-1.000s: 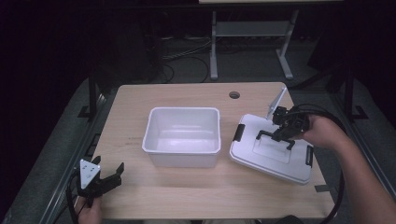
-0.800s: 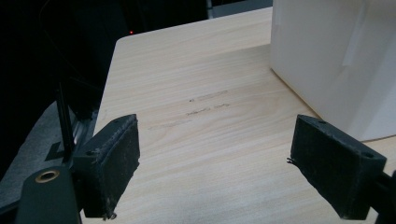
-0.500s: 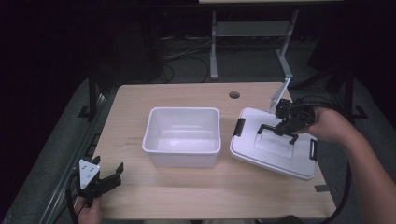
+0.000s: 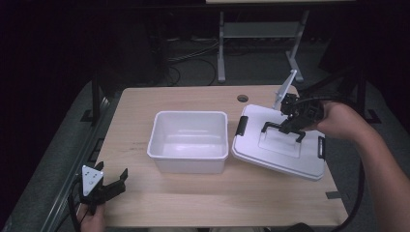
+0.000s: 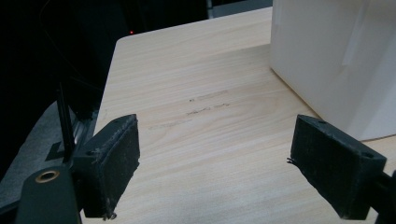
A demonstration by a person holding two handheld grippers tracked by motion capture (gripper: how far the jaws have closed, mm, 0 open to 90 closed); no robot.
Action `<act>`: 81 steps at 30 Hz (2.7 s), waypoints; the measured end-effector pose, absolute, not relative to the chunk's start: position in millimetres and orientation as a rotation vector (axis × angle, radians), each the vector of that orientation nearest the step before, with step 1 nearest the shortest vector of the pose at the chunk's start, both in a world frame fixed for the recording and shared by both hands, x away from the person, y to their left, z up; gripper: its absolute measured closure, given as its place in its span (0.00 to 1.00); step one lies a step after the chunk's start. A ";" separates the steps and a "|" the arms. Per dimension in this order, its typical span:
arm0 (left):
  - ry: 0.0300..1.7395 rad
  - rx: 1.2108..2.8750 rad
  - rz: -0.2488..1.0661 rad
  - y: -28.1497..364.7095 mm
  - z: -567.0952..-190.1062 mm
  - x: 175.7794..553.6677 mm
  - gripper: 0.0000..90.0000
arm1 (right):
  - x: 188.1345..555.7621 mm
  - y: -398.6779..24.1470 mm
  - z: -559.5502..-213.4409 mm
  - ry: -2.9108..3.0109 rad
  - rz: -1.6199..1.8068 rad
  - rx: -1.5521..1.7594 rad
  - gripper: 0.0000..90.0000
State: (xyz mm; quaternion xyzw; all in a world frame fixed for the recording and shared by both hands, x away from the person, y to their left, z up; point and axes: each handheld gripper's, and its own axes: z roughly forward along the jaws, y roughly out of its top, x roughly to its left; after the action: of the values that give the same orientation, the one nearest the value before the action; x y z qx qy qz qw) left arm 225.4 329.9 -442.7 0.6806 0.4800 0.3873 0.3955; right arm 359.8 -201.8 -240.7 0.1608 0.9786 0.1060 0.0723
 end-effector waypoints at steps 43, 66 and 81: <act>1.211 1.720 0.984 330.7 -442.3 225.5 0.17 | 380.3 -83.7 -213.9 2.973 0.319 0.211 0.94; 1.212 1.715 0.978 331.4 -441.8 225.3 0.17 | 390.0 -14.7 -224.2 3.007 0.328 0.094 0.94; 1.212 1.714 0.977 331.5 -441.8 225.3 0.17 | 397.4 12.0 -233.9 3.024 0.345 0.060 0.94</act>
State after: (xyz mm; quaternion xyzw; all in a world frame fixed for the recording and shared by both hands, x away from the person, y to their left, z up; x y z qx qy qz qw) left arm 225.3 331.5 -441.8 0.6781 0.4794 0.3865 0.4013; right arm 397.4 12.0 -233.9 0.0197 0.9922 0.1132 0.0486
